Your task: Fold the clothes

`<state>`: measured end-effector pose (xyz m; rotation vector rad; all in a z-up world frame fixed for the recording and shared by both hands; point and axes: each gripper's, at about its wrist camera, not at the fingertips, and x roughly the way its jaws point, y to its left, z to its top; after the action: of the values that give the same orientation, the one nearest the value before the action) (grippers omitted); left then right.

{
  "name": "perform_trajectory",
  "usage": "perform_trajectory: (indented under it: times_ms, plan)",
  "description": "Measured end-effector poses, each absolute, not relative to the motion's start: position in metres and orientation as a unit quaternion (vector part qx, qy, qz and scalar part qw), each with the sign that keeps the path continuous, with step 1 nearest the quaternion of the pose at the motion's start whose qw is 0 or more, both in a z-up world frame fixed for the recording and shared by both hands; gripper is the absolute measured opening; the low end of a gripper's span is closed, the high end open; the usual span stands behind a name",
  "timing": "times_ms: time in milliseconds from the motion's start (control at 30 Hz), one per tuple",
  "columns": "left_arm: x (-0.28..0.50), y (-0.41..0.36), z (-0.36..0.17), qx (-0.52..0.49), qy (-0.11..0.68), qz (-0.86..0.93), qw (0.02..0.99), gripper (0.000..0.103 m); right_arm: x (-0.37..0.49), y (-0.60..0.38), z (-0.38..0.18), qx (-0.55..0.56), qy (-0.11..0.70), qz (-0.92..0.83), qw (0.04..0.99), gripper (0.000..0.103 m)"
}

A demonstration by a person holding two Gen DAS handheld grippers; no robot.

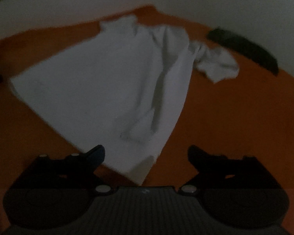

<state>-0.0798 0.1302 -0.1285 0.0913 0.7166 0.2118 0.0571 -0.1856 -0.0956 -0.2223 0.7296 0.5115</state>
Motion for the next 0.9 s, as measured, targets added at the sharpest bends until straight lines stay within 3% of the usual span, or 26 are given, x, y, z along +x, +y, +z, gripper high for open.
perform_trajectory:
  times_ms: [67,133,267,300,367,400,667,900]
  plan:
    - [-0.053,0.126,-0.136,0.048,0.371,0.091,0.923,0.049,0.066,-0.185,-0.097,-0.069,0.364,0.251,0.894,0.084]
    - [-0.027,0.127,-0.151,0.051,0.418,0.07,0.904,0.069,0.078,-0.186,-0.102,-0.031,0.376,0.252,0.891,0.08]
    - [-0.013,0.124,-0.177,0.084,0.451,0.091,0.884,0.061,0.103,-0.184,-0.127,0.004,0.407,0.229,0.884,0.079]
    - [-0.011,0.126,-0.179,0.081,0.453,0.095,0.883,0.055,0.105,-0.185,-0.133,0.002,0.416,0.222,0.882,0.078]
    - [-0.011,0.132,-0.181,0.064,0.461,0.105,0.879,0.028,0.106,-0.187,-0.141,-0.001,0.43,0.209,0.878,0.077]
    - [-0.007,0.137,-0.182,0.055,0.466,0.108,0.877,0.024,0.105,-0.189,-0.148,-0.001,0.439,0.2,0.876,0.077]
    - [-0.006,0.139,-0.185,0.036,0.447,0.105,0.888,0.015,0.097,-0.197,-0.157,0.017,0.457,0.184,0.87,0.082]
    - [-0.015,0.134,-0.176,0.022,0.432,0.1,0.896,0.012,0.099,-0.192,-0.136,0.014,0.422,0.175,0.889,0.084]
